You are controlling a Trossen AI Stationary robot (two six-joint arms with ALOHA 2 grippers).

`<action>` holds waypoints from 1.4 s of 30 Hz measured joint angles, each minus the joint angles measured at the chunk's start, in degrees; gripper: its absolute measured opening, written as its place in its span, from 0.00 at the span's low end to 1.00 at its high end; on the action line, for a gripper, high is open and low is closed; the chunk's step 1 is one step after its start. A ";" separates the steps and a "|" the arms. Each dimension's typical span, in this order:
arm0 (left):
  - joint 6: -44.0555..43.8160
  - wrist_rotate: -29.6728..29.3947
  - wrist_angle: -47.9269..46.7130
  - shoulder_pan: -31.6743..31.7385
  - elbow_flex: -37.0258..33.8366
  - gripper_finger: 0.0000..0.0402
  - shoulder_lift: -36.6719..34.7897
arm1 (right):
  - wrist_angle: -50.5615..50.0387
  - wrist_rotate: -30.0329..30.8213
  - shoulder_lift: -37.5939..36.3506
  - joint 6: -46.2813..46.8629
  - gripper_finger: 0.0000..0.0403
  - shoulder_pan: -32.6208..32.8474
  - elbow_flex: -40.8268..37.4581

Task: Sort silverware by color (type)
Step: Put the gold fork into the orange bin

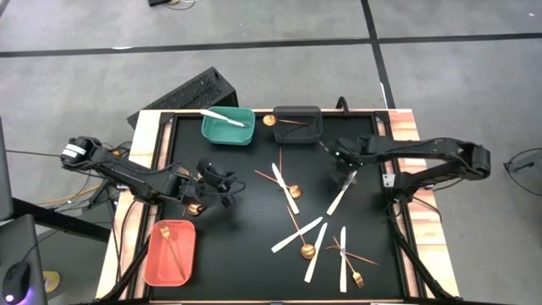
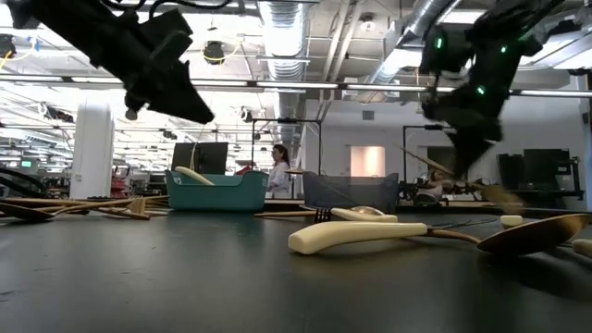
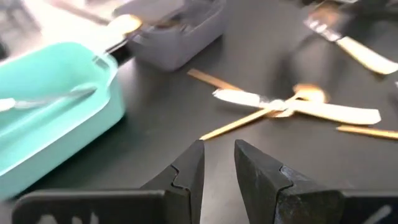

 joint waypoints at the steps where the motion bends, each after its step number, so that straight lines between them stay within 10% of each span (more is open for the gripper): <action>1: 2.08 0.67 3.87 0.00 -1.03 0.21 0.00 | 4.63 0.18 -0.64 0.14 0.09 1.41 -0.72; 14: 19.97 10.73 39.00 2.84 -6.95 0.46 0.00 | 62.77 -1.02 9.91 -12.19 0.09 20.03 -3.25; 21: 24.76 21.85 48.07 4.77 -5.69 0.47 5.95 | 73.95 -0.63 20.96 -16.79 0.09 23.24 2.06; 30: 27.87 19.33 50.61 4.57 -0.72 0.46 14.21 | 75.14 -0.68 29.34 -20.77 0.09 23.47 9.66; 42: 26.37 13.40 44.73 2.07 -0.56 0.04 10.00 | 76.65 -3.21 29.90 -21.70 0.13 23.11 10.12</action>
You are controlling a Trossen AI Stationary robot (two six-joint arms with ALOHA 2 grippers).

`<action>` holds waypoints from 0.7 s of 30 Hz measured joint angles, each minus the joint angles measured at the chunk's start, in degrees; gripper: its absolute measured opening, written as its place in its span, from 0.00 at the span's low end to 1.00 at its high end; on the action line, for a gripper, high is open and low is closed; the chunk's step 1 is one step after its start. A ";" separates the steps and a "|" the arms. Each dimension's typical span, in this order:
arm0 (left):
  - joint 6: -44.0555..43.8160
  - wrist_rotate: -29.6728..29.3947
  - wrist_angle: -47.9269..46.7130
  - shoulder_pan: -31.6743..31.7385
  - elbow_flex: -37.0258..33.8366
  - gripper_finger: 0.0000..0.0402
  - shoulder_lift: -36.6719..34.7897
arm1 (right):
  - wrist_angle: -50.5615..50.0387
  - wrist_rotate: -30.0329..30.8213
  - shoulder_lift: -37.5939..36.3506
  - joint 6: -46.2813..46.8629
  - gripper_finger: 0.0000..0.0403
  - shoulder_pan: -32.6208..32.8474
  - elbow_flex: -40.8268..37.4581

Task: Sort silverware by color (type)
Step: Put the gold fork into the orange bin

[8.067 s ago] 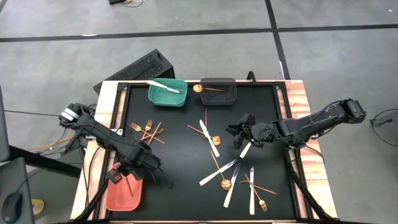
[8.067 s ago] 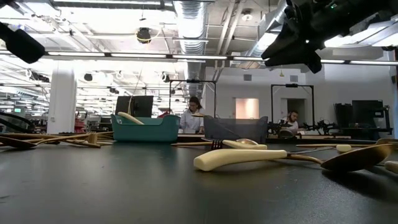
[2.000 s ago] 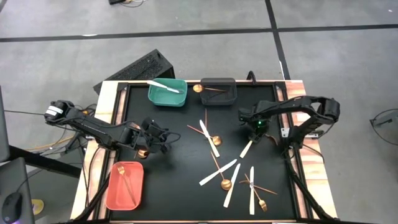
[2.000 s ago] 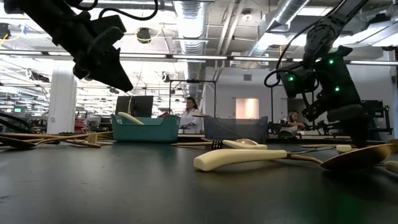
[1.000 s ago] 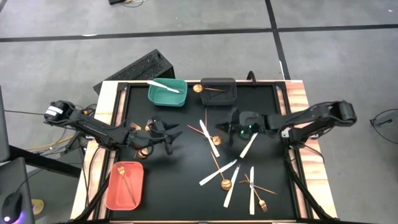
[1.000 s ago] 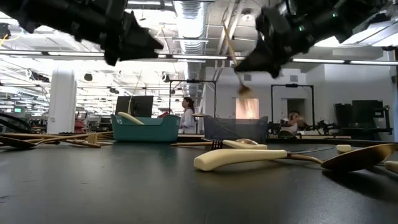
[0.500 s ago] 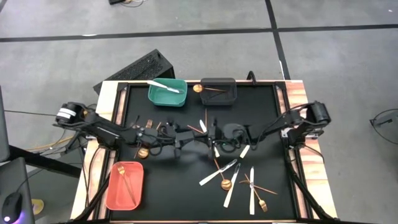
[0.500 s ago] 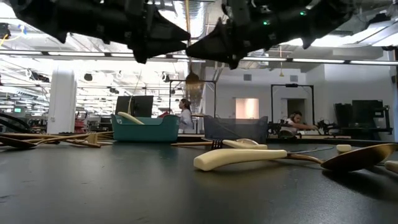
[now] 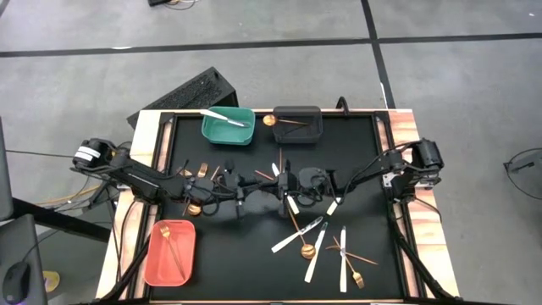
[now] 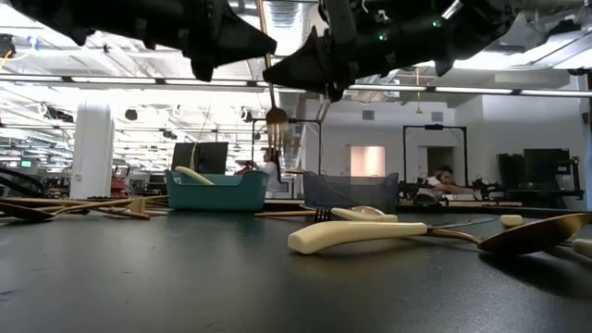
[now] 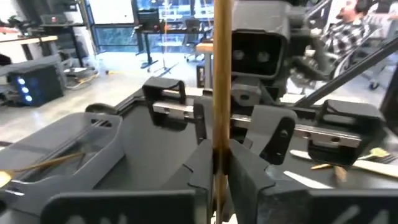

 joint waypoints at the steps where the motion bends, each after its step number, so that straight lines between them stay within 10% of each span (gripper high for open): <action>1: -0.26 -0.37 -0.42 -0.19 0.00 0.04 -0.45 | 0.18 -0.41 0.00 0.80 0.15 -0.04 0.04; 8: -9.53 -10.58 -23.24 -4.32 3.24 0.02 -8.64 | -1.14 -2.14 -0.07 1.29 0.30 -0.06 0.00; 16: -54.92 -10.10 -82.77 -14.84 20.68 0.02 -14.39 | -2.07 -0.78 -0.09 1.84 0.38 -3.05 0.00; 21: -77.04 -6.59 -93.67 -26.39 25.24 0.02 -14.11 | -2.83 -0.57 -0.09 2.89 0.38 -4.57 0.00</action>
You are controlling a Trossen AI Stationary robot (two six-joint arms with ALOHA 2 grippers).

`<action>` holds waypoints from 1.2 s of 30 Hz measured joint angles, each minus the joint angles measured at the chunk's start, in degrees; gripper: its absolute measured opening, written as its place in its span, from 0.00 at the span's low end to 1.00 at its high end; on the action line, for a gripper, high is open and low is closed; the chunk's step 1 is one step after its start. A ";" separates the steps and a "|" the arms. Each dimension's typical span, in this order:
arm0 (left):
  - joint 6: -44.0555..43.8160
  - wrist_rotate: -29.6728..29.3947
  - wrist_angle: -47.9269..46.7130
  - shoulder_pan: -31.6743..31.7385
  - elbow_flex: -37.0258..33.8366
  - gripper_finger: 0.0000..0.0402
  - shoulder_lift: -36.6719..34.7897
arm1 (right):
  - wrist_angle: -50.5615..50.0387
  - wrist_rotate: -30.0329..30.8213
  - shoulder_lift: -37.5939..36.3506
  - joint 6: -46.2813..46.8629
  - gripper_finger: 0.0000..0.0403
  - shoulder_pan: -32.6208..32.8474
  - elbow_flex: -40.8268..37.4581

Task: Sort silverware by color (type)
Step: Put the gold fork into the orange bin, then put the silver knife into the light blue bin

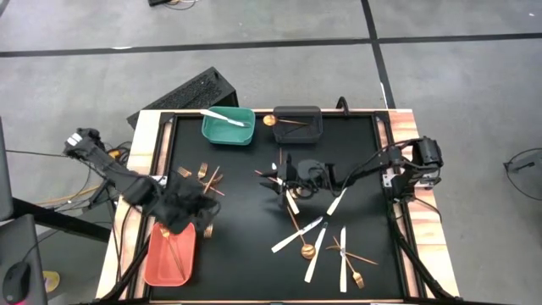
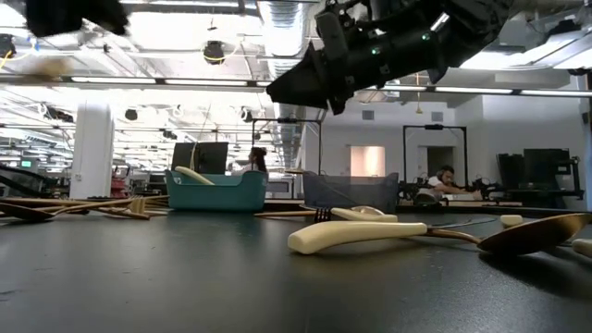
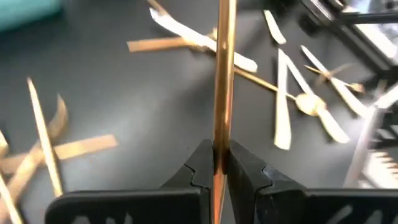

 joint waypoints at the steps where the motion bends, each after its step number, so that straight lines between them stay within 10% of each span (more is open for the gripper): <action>1: -4.34 -0.34 -0.98 -2.97 0.00 0.02 0.00 | -0.34 0.03 0.00 0.08 0.38 0.02 0.00; 9: -42.24 3.91 -15.40 -23.00 -0.01 0.03 8.01 | -2.14 -0.28 0.00 0.55 0.38 0.20 -0.02; 30: -40.80 14.72 -18.45 -21.45 -1.60 0.25 12.84 | -4.85 -1.74 0.00 1.85 0.38 -2.12 -0.02; 36: -39.18 6.75 -23.73 -18.45 -1.60 0.31 10.72 | -6.40 -1.34 0.00 4.11 0.38 -1.15 -0.02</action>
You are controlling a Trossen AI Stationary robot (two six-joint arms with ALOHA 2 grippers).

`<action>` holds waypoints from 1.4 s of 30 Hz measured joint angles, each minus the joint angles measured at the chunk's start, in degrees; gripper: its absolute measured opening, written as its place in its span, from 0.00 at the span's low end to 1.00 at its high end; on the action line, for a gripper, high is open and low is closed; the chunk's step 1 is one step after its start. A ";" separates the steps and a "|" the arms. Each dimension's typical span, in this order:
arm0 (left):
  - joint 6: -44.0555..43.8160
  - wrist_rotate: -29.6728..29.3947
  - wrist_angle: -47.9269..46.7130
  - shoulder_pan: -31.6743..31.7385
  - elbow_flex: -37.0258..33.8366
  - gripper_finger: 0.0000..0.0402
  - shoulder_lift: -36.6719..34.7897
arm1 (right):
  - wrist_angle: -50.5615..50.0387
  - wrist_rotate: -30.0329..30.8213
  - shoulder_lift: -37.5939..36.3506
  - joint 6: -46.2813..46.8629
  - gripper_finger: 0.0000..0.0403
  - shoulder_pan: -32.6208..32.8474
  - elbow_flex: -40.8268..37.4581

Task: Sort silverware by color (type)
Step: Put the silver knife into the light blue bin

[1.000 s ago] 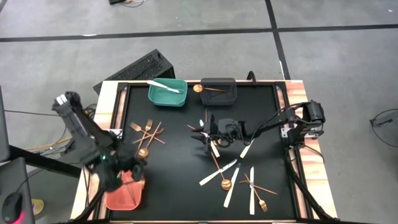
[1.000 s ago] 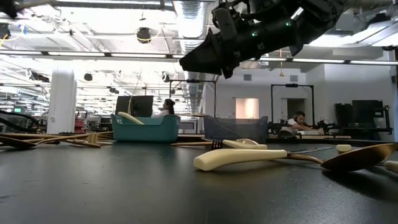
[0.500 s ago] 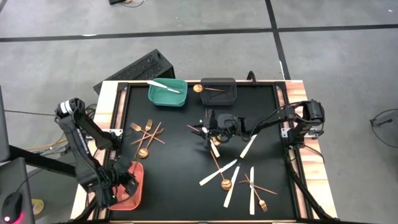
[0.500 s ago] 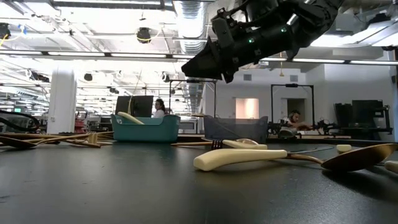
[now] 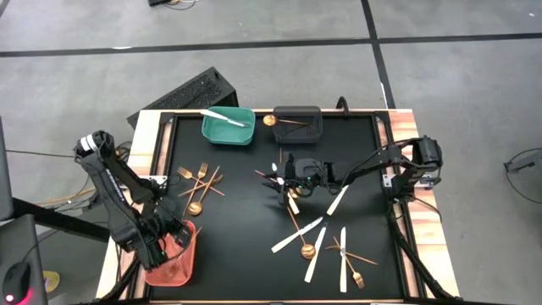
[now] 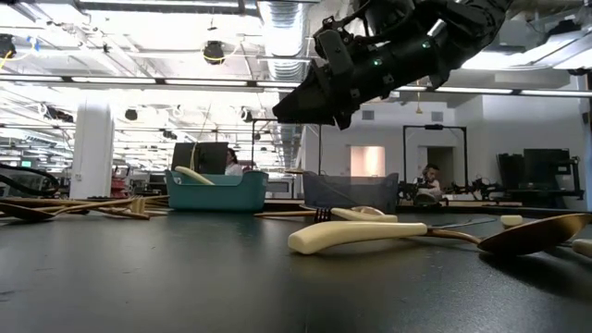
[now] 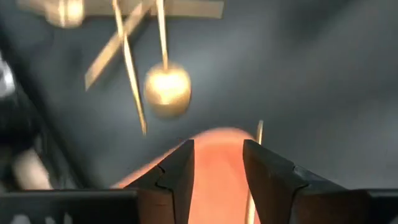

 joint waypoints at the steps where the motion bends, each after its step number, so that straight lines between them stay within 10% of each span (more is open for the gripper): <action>1: 1.67 -3.14 -0.58 0.52 0.00 0.32 -0.03 | -0.34 0.00 0.00 0.58 0.38 0.19 0.00; 11: 24.33 -12.66 3.74 11.36 -1.64 0.28 -0.97 | -17.43 5.64 -8.69 3.07 0.33 0.49 -0.09; 17: 46.19 -9.99 22.13 21.51 -9.60 0.28 -5.37 | -34.59 13.69 -15.88 4.59 0.32 0.10 -0.09; 26: 75.28 -4.50 47.26 37.41 -19.03 0.28 -8.58 | -49.47 10.34 -13.12 12.90 0.31 -3.20 -0.07; 34: 88.67 1.44 56.19 44.15 -20.30 0.28 -8.58 | -52.40 10.30 -11.82 19.36 0.31 0.41 -0.07; 42: 96.25 -6.21 56.65 47.40 -18.26 0.28 -8.84 | -52.58 8.87 -12.32 20.07 0.30 3.27 0.01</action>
